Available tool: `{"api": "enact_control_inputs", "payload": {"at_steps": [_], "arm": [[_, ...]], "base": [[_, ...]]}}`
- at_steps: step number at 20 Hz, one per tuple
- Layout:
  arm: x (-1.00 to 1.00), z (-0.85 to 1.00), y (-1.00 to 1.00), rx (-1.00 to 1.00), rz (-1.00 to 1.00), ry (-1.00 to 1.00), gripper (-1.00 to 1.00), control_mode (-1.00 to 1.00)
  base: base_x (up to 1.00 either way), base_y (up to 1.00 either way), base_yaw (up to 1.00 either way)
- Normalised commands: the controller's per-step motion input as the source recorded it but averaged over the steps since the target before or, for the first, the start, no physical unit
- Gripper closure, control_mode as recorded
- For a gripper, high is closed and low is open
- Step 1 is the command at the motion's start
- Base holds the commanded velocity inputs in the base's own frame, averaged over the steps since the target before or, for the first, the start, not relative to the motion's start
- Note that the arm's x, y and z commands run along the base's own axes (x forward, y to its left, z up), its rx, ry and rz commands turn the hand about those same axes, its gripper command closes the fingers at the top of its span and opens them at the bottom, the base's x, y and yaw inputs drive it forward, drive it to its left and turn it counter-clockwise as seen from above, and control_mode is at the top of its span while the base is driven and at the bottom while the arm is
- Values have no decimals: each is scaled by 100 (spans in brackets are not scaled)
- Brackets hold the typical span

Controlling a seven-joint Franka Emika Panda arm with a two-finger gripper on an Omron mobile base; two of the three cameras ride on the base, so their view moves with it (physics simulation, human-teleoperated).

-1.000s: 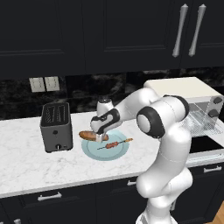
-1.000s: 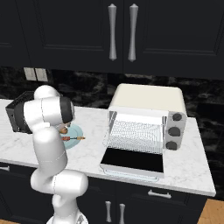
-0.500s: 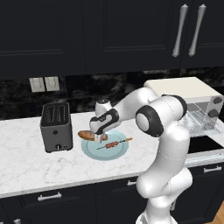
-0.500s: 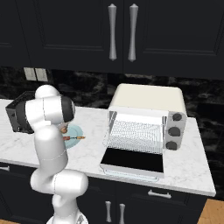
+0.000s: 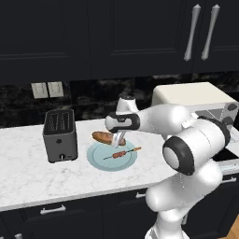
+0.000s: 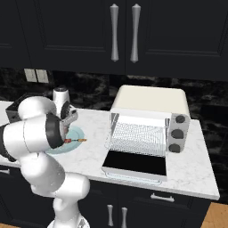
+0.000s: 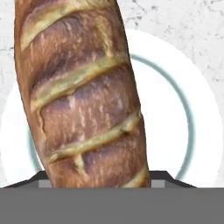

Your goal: Pick up the kebab skewer and baguette bread, and place them inside the toaster oven. Close the toaster oven door and start by setting the timer.

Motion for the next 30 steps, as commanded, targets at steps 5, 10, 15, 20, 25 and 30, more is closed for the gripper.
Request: {"api": "enact_control_inputs", "payload": {"at_steps": [5,10,15,20,25,30], "arm": [[-79,74,-72,4,-31,0,100,-100],[-57,72,-60,0,-39,2,100,-100],[-61,64,-82,0,-17,9,100,-100],[-86,30,-93,0,-1,5,100,-100],[-50,23,-100,0,-3,9,100,-100],[-40,16,-87,0,-6,6,100,-100]], "base": [[0,0,0],[0,0,0],[0,0,0],[0,0,0],[0,0,0],[0,0,0]]}}
